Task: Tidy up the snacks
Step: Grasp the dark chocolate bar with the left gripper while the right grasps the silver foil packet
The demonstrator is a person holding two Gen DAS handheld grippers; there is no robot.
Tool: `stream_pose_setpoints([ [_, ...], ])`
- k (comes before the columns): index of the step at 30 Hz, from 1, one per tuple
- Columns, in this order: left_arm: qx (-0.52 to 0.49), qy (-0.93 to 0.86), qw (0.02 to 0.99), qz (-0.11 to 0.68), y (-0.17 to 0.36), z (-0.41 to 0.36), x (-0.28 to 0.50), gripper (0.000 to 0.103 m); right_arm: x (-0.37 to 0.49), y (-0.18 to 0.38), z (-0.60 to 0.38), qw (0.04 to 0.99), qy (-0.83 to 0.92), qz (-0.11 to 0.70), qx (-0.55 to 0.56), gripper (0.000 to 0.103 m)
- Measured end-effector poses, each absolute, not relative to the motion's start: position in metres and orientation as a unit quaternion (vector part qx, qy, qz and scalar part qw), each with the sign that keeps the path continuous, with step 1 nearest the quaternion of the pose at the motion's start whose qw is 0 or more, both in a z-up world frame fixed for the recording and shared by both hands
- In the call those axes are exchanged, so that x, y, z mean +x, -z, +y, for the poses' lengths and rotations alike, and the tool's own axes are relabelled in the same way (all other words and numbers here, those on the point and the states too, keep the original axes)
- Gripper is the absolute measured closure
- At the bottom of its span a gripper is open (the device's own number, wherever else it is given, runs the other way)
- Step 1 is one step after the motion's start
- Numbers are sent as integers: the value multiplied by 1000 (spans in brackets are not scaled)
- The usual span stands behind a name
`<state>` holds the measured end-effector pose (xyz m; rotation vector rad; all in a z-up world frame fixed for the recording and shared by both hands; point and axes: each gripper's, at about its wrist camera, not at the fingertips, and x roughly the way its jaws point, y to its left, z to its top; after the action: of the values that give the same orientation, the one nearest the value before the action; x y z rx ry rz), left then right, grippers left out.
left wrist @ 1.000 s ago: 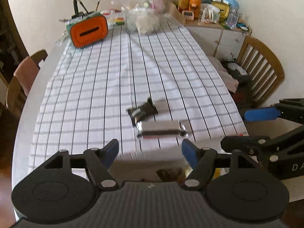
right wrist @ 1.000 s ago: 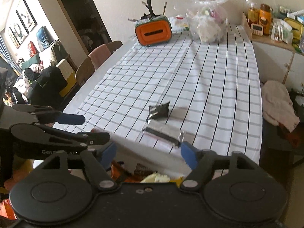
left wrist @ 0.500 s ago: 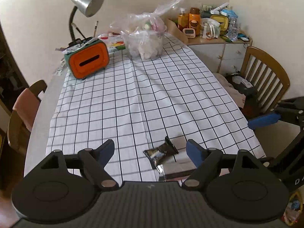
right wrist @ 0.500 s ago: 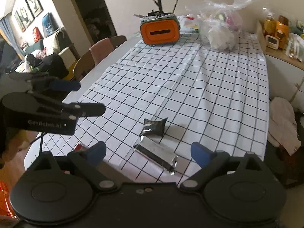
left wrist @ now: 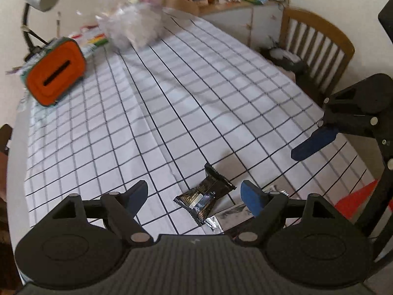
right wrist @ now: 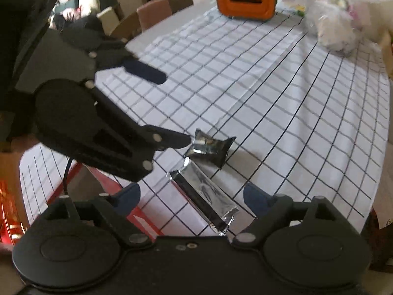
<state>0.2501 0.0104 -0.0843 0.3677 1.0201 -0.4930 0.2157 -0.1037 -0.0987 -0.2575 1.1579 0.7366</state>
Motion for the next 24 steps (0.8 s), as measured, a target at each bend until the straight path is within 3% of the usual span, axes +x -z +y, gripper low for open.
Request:
stream_pose_setpoints([
  [17, 199, 276, 746, 572, 166, -4, 302, 20, 240, 156, -67, 705, -374, 567, -202, 25],
  [24, 187, 258, 742, 589, 176, -6, 313, 22, 242, 172, -60, 688, -380, 575, -228, 34],
])
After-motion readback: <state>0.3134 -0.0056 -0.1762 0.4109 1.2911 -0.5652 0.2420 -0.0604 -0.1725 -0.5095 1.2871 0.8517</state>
